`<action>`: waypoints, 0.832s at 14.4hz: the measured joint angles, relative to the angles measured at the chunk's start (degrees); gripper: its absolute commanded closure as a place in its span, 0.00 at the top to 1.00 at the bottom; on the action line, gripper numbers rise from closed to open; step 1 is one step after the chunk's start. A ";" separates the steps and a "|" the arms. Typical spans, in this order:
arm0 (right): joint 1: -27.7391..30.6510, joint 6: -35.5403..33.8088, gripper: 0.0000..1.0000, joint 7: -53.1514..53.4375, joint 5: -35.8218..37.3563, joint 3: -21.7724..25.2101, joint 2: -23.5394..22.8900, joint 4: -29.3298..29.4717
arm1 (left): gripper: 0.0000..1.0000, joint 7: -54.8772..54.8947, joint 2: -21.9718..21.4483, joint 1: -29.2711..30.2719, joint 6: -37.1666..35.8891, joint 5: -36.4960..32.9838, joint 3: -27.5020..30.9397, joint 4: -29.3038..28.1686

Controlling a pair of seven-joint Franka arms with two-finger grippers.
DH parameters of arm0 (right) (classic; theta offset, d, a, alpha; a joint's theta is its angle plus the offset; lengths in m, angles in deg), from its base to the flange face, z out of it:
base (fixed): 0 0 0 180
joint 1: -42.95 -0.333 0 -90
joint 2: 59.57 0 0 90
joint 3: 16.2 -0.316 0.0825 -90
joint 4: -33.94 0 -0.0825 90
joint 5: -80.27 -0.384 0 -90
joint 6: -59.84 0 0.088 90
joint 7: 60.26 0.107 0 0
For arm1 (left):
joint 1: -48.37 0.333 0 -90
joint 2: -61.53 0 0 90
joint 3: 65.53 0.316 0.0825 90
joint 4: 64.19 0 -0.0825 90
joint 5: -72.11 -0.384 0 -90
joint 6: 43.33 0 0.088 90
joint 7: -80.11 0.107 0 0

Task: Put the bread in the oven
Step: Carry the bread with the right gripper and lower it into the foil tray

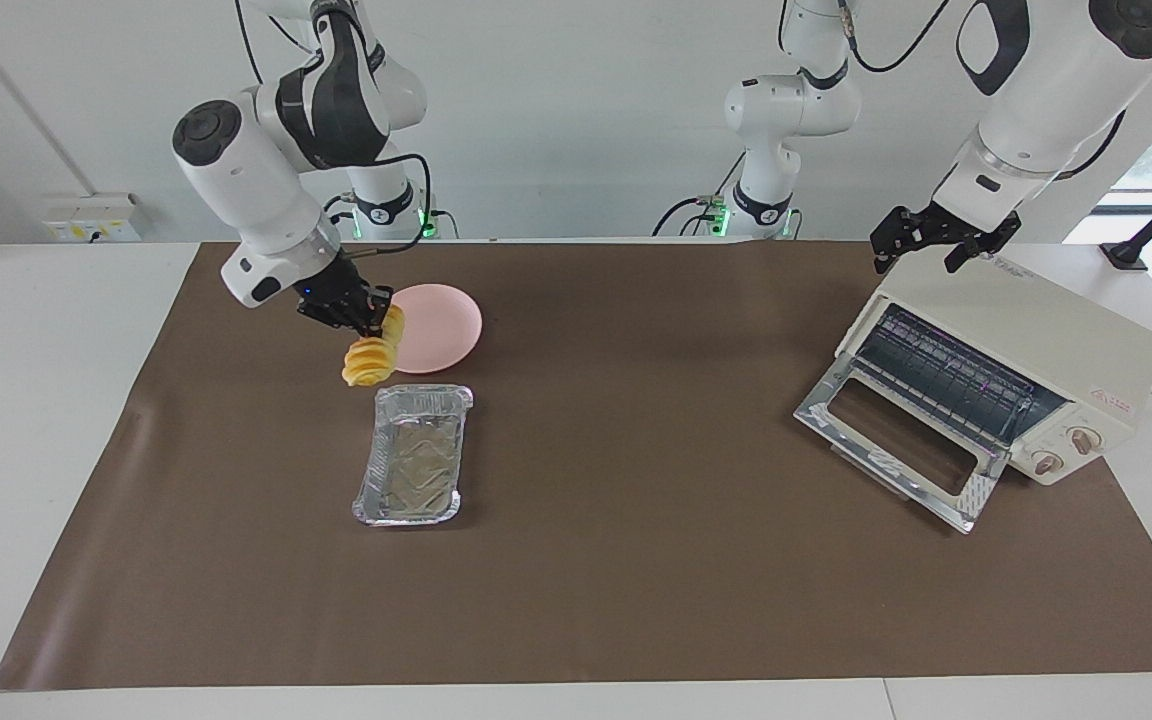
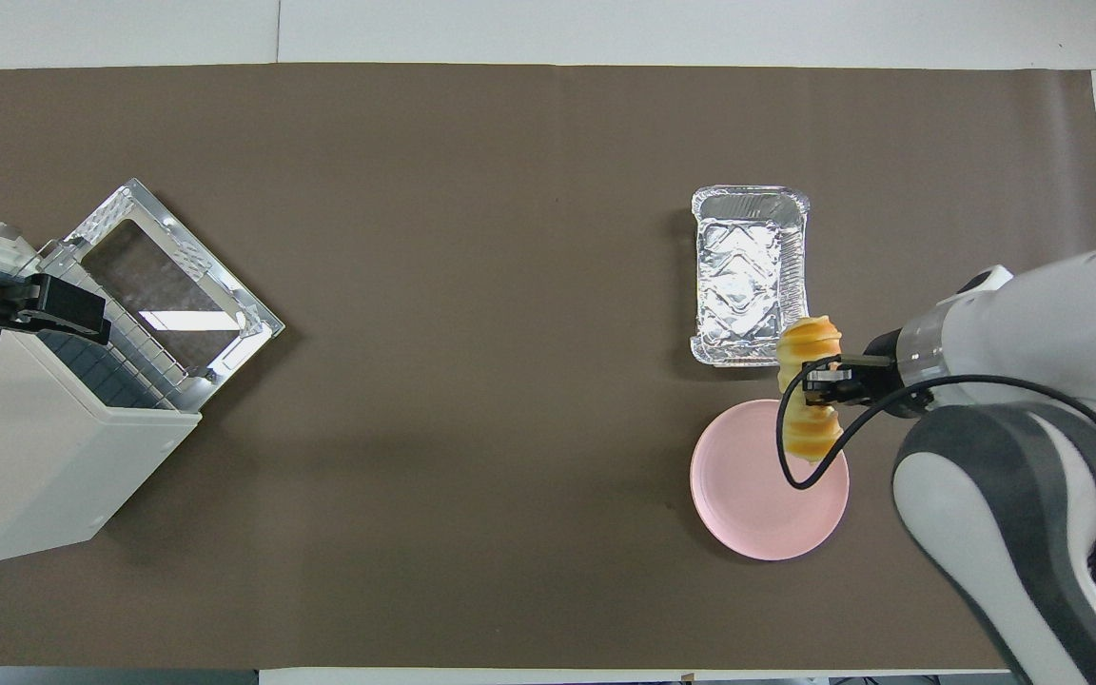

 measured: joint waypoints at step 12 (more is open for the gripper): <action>-4.90 16.30 0.41 -0.01 -0.04 -0.50 -21.78 7.98 | 1.00 0.00 0.00 0.00 0.00 0.00 0.00 0.00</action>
